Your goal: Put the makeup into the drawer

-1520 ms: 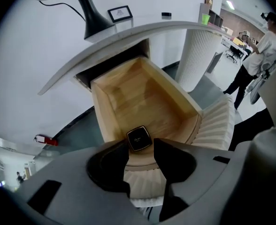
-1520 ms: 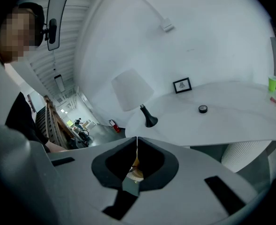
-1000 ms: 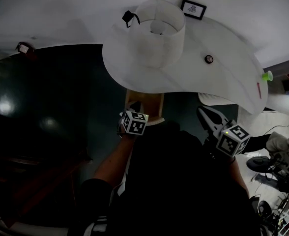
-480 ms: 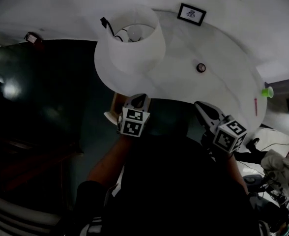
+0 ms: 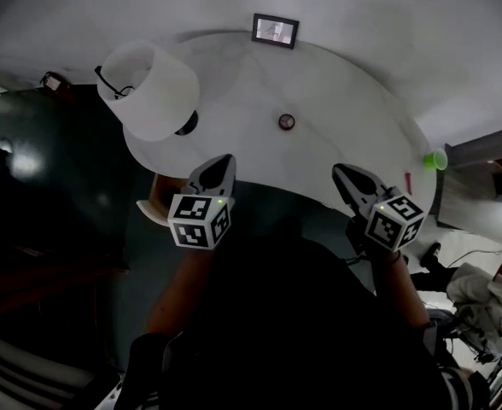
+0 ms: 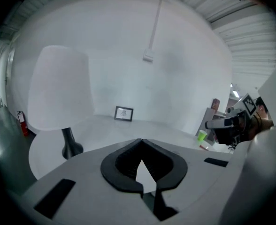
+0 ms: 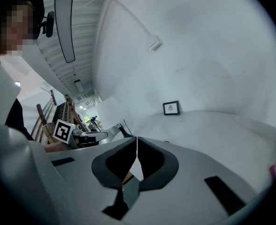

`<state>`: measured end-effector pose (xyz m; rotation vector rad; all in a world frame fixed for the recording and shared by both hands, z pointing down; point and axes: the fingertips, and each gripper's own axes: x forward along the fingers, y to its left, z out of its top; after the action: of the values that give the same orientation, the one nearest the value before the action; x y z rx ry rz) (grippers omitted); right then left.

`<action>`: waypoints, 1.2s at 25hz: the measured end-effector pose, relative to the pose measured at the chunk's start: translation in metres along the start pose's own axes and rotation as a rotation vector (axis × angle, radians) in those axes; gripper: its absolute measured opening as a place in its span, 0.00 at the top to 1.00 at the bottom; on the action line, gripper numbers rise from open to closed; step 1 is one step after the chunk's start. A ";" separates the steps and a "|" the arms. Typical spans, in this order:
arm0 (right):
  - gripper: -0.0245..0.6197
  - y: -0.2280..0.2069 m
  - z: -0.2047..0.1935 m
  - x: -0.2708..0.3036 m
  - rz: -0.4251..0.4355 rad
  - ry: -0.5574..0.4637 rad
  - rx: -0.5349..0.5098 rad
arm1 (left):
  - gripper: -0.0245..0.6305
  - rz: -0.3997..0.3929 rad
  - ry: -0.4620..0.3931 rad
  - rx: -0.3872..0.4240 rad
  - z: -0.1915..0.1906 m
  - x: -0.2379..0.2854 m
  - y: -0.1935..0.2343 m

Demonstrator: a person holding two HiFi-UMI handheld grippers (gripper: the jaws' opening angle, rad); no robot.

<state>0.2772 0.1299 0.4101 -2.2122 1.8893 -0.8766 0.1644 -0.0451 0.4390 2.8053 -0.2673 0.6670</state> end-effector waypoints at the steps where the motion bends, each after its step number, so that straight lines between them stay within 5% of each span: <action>1: 0.94 -0.013 0.000 -0.012 -0.022 -0.008 -0.008 | 0.94 -0.018 -0.008 -0.001 0.002 0.002 -0.013; 7: 0.94 -0.090 -0.009 -0.081 -0.186 -0.075 -0.007 | 0.94 -0.135 -0.031 0.037 0.010 0.018 -0.076; 13: 0.94 -0.116 -0.028 -0.112 -0.276 -0.107 0.028 | 0.94 -0.174 -0.036 0.136 0.006 0.043 -0.098; 21: 0.94 -0.103 -0.020 -0.068 -0.262 -0.111 0.046 | 0.94 -0.242 -0.098 0.232 0.028 0.068 -0.102; 27: 0.94 -0.074 0.009 -0.003 -0.193 -0.065 -0.001 | 0.94 -0.328 -0.082 0.225 0.035 0.092 -0.087; 30: 0.94 -0.061 0.014 0.024 -0.161 -0.042 -0.032 | 0.80 -0.347 -0.080 0.238 0.034 0.099 -0.074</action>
<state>0.3388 0.1172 0.4336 -2.4094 1.7391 -0.8203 0.2833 0.0044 0.4407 2.9955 0.3008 0.5357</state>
